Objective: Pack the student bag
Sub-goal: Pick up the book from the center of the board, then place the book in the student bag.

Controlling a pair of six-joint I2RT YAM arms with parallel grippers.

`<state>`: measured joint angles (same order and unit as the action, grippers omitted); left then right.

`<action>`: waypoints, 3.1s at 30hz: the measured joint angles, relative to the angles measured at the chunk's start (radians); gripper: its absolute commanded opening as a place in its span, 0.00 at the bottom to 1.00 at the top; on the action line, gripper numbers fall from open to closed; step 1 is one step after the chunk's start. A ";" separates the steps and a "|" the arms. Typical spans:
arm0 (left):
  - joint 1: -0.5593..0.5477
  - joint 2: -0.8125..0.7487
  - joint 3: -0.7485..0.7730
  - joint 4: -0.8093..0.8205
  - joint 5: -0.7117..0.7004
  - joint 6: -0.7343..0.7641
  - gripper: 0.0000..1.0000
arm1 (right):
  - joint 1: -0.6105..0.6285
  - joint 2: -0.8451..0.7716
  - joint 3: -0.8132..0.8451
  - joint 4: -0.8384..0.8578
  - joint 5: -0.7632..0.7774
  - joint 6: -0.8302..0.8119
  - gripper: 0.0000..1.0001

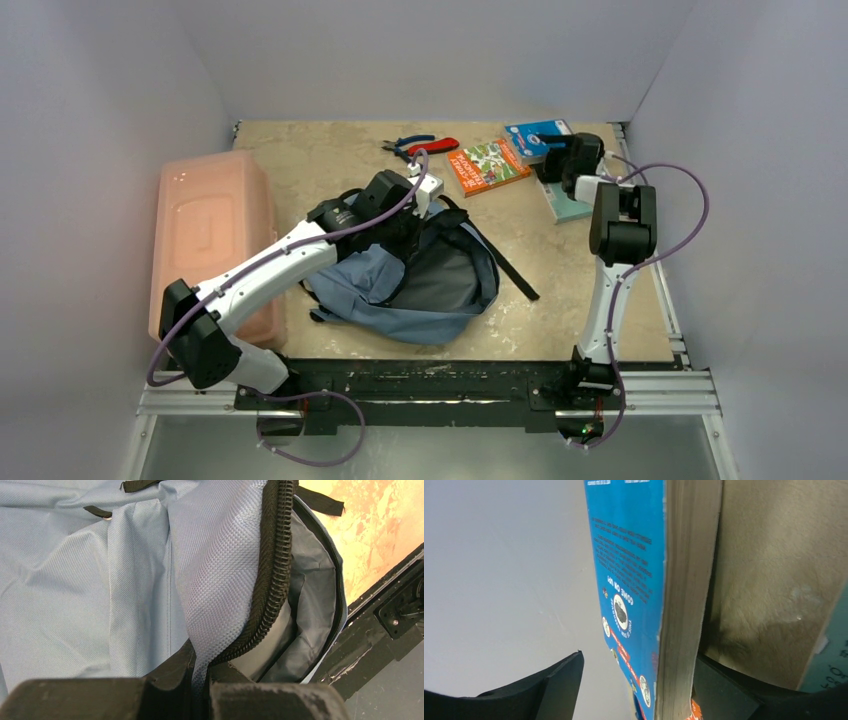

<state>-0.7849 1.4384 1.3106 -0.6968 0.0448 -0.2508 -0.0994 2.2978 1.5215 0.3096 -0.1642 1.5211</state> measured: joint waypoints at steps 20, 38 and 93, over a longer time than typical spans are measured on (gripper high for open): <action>0.013 0.002 0.000 0.001 0.008 0.000 0.00 | -0.006 -0.014 -0.271 0.454 -0.040 -0.118 0.00; 0.018 -0.055 -0.072 0.072 -0.055 -0.057 0.00 | 0.165 -1.011 -0.783 -0.086 -0.233 -0.532 0.00; -0.069 -0.157 -0.164 0.209 -0.082 0.034 0.00 | 0.887 -0.661 -0.973 0.414 -0.081 -0.202 0.00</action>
<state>-0.8543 1.2812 1.1465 -0.4877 -0.0372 -0.2165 0.7872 1.6371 0.5488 0.7231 -0.2451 1.3193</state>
